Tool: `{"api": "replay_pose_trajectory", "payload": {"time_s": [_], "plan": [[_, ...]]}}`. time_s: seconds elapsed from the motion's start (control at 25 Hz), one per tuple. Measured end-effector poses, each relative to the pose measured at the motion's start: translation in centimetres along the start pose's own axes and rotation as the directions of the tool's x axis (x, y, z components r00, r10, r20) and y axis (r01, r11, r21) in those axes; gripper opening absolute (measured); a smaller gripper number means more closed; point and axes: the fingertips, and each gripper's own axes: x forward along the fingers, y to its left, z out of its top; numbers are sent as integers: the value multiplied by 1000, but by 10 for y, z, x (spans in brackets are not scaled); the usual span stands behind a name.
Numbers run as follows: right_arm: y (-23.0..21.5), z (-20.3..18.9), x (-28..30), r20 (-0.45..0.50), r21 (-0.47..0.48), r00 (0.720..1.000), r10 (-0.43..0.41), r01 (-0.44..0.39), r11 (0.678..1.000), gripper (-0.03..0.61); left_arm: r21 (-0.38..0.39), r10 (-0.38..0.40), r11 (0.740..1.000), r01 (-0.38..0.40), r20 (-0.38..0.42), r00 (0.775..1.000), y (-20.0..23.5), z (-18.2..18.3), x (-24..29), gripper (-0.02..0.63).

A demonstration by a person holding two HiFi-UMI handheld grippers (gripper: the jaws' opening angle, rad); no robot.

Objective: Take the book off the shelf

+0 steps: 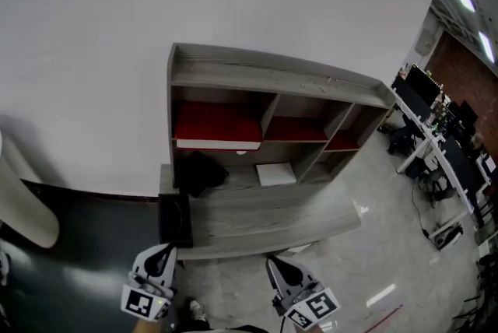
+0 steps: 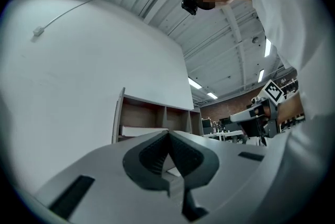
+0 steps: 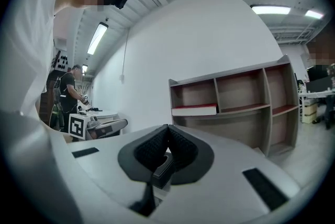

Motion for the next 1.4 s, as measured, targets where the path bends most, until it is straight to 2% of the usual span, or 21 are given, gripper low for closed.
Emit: {"api": "replay_pose_trajectory", "payload": {"time_s": [0.24,0.48,0.64,0.8,0.96,1.16,1.28,1.4], "plan": [[-11,13,41,18,19,1000,-3,3,1000,23,-36,-25,999,24,-11,1000,27,-13,26,17],[-37,24,64,78,89,996,53,-60,994,22,-21,-13,1000,13,-25,1000,31,-18,55,17],[-61,23,85,97,121,989,110,-122,985,21,12,40,999,-39,-53,998,35,-13,74,17],[-87,25,105,101,124,978,182,-194,973,23,95,67,993,-63,-35,997,29,9,92,17],[-94,21,127,104,127,961,255,-268,955,23,99,174,980,-170,-37,984,43,12,88,17],[-101,12,143,84,173,949,303,-313,934,23,97,258,963,-251,-72,964,44,1,65,17],[-105,11,155,78,183,944,320,-330,926,27,101,274,959,-266,-82,958,45,0,61,17],[-107,9,166,67,154,941,331,-338,929,109,108,266,960,-258,-64,962,44,4,67,17]]}}
